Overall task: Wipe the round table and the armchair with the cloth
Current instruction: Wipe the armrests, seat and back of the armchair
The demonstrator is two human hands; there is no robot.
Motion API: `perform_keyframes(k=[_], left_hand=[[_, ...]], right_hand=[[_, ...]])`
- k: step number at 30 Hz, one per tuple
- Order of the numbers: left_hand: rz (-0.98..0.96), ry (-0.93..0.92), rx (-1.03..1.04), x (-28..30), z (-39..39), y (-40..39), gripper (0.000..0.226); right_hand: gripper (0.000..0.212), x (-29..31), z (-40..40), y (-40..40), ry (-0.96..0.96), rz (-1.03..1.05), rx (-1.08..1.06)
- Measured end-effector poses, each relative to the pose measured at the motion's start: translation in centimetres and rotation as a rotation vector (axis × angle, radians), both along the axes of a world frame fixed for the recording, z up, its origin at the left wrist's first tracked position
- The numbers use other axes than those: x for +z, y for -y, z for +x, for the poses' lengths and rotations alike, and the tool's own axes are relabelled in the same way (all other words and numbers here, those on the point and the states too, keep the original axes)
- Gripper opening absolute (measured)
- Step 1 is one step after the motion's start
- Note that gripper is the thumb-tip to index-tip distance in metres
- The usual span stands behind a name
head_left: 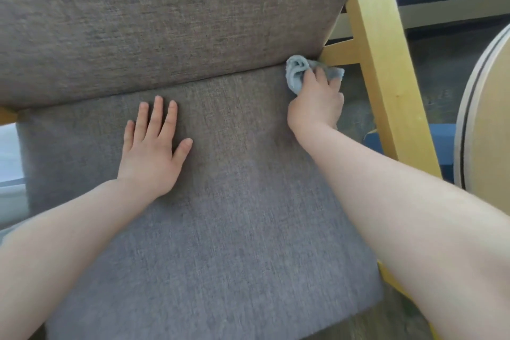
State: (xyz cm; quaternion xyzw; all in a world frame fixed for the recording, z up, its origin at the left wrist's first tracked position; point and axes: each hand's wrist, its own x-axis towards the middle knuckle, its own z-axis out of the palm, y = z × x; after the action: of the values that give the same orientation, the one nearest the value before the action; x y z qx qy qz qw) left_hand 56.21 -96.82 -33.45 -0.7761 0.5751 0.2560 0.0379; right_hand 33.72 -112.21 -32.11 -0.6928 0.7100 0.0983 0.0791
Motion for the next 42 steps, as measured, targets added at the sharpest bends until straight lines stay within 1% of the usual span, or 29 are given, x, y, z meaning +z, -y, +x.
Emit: perform_keyframes(k=[2,3,4,7,9,10,11,13,14,15,17,18,19,20,21,23,24,25,26,27,29,31,33,34,35,38,39,40,42], left_hand=[[0.003,0.007,0.041,0.2,0.5,-1.4,0.068],[0.001,0.014,0.054,0.2,0.9,-2.4,0.067],[-0.003,0.017,0.059,0.2,1.3,-3.6,0.066],[-0.03,0.035,0.066,0.1,1.2,-7.3,0.065],[-0.019,0.044,0.097,0.1,-0.1,-9.5,0.071],[-0.009,0.045,0.117,0.1,-1.1,-10.3,0.072],[0.004,0.043,0.139,0.0,-2.2,-10.8,0.073],[0.022,0.028,0.162,0.0,-4.2,-11.1,0.074],[0.017,0.023,0.151,-0.1,-5.3,-11.0,0.073],[0.008,0.024,0.126,-0.2,-6.3,-10.9,0.072],[-0.017,0.033,0.054,-0.3,-8.0,-11.1,0.07],[-0.033,0.037,0.019,-0.4,-8.5,-11.4,0.069],[-0.048,0.039,-0.01,-0.5,-8.6,-11.8,0.068],[-0.061,0.042,-0.033,-0.6,-8.2,-12.3,0.068],[-0.07,0.048,-0.05,-0.6,-7.7,-12.9,0.067],[-0.081,0.073,-0.048,-0.5,-6.6,-14.2,0.068],[-0.079,0.083,-0.017,-0.5,-6.1,-15.1,0.07],[-0.075,0.087,0.039,-0.4,-5.8,-15.9,0.071],[-0.071,0.088,0.111,-0.4,-5.6,-16.8,0.071],[-0.068,0.089,0.183,-0.2,-5.5,-17.6,0.071],[-0.052,0.102,0.276,0.2,-5.3,-19.6,0.07],[-0.022,0.128,0.275,0.5,-5.2,-22.0,0.07],[-0.014,0.147,0.239,1.0,-5.3,-24.2,0.066],[0.001,0.143,0.224,1.3,-5.4,-25.2,0.064],[0.027,0.124,0.216,1.5,-5.7,-26.2,0.064],[0.082,0.073,0.204,2.9,-6.6,-28.3,0.069],[0.106,0.053,0.198,3.6,-6.9,-28.8,0.068],[0.134,0.032,0.193,4.5,-7.1,-29.2,0.068],[0.172,0.02,0.159,6.9,-7.1,-29.6,0.067]], right_hand=[[0.057,0.2,1.6,-0.9,0.151,0.001,-0.101],[0.059,0.1,2.0,-2.1,0.218,-0.006,-0.082],[0.059,-0.1,2.3,-4.1,0.281,-0.014,0.0],[0.052,-0.3,1.6,-13.0,0.39,0.01,0.428],[0.05,-0.4,-2.3,-16.2,0.356,-0.002,0.681],[0.051,-0.7,-4.6,-16.3,0.347,-0.007,0.693],[0.056,-0.8,-6.4,-16.0,0.345,-0.038,0.556],[0.078,-0.4,-6.6,-15.7,0.356,-0.048,0.075],[0.08,0.1,-5.2,-16.4,0.353,-0.014,-0.001],[0.074,0.3,-3.7,-17.9,0.37,0.029,0.098],[0.055,0.2,-2.9,-21.5,0.384,0.074,0.535],[0.051,0.2,-4.2,-21.8,0.388,0.098,0.691],[0.05,0.2,-6.1,-21.6,0.395,0.071,0.739],[0.052,0.0,-7.7,-21.4,0.39,0.023,0.696],[0.06,-0.1,-9.1,-21.5,0.371,-0.021,0.541],[0.082,0.0,-8.8,-22.7,0.334,-0.063,0.094],[0.086,0.3,-7.0,-23.7,0.318,-0.067,-0.009],[0.085,0.5,-5.0,-25.3,0.329,-0.07,-0.003],[0.078,0.4,-3.0,-27.2,0.36,-0.069,0.116],[0.069,0.4,-1.4,-29.1,0.391,-0.051,0.299],[0.062,0.6,-0.2,-32.1,0.421,0.036,0.625],[0.064,0.5,-2.2,-33.1,0.398,0.093,0.88],[0.069,0.3,-5.7,-32.7,0.339,0.065,0.997],[0.07,0.3,-7.9,-32.2,0.319,0.023,0.937],[0.071,0.6,-9.7,-31.8,0.307,-0.013,0.783],[0.078,2.3,-10.0,-32.9,0.261,0.013,0.123],[0.08,2.8,-8.6,-33.5,0.257,0.043,-0.027],[0.08,3.6,-7.1,-33.8,0.279,0.07,-0.116],[0.073,6.0,-4.2,-33.4,0.362,0.17,-0.137]])
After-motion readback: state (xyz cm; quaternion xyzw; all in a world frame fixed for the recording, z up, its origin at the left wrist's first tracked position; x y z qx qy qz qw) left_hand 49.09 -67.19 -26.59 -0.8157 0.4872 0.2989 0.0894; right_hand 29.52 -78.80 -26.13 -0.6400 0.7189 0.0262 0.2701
